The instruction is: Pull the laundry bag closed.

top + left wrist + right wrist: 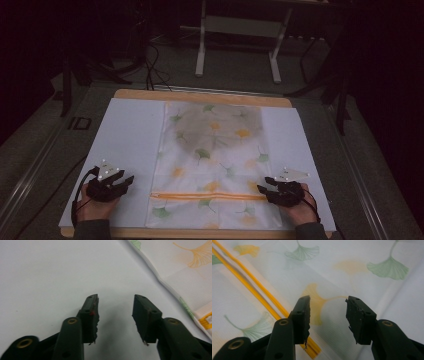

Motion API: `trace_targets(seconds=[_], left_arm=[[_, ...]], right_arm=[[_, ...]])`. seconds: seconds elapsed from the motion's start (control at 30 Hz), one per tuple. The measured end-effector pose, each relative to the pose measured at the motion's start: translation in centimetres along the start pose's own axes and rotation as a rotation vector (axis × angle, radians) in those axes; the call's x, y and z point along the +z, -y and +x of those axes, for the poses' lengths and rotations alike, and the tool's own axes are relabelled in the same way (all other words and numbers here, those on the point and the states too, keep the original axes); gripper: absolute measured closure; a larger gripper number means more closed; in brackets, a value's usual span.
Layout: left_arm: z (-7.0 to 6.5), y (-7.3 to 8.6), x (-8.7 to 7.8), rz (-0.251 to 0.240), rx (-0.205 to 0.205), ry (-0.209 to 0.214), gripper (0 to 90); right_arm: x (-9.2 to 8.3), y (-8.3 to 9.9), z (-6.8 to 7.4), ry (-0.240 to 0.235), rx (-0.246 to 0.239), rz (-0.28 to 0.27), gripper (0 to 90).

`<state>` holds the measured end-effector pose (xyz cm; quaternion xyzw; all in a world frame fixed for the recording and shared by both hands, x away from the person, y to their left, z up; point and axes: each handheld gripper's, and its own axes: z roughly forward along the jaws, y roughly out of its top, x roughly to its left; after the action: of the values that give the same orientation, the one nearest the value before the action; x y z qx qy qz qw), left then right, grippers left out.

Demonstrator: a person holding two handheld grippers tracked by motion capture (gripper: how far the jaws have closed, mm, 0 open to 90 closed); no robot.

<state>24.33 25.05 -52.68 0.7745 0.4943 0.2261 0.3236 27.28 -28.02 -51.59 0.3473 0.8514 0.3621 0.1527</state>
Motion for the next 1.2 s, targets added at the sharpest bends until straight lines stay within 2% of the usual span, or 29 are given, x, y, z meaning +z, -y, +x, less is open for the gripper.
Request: trace_targets(seconds=[0.23, 0.43, 0.73, 1.2], left_arm=[[0.2, 0.0, -0.1, 0.009, -0.007, -0.004, 55.3], [0.1, -0.1, -0.1, 0.014, 0.016, -0.014, 54.4], [0.1, -0.1, -0.3, 0.000, 0.029, -0.006, 55.0], [0.2, -0.1, -0.2, 0.010, 0.022, 0.014, 56.9]], right_arm=[[0.6, -1.1, 0.8, -0.044, -0.041, 0.007, 54.6], [1.1, -2.7, 1.6, -0.069, -0.092, 0.016, 54.4], [2.2, -4.8, 3.1, -0.113, -0.156, 0.024, 54.2], [4.3, -6.8, 5.4, -0.164, -0.206, 0.041, 52.8]])
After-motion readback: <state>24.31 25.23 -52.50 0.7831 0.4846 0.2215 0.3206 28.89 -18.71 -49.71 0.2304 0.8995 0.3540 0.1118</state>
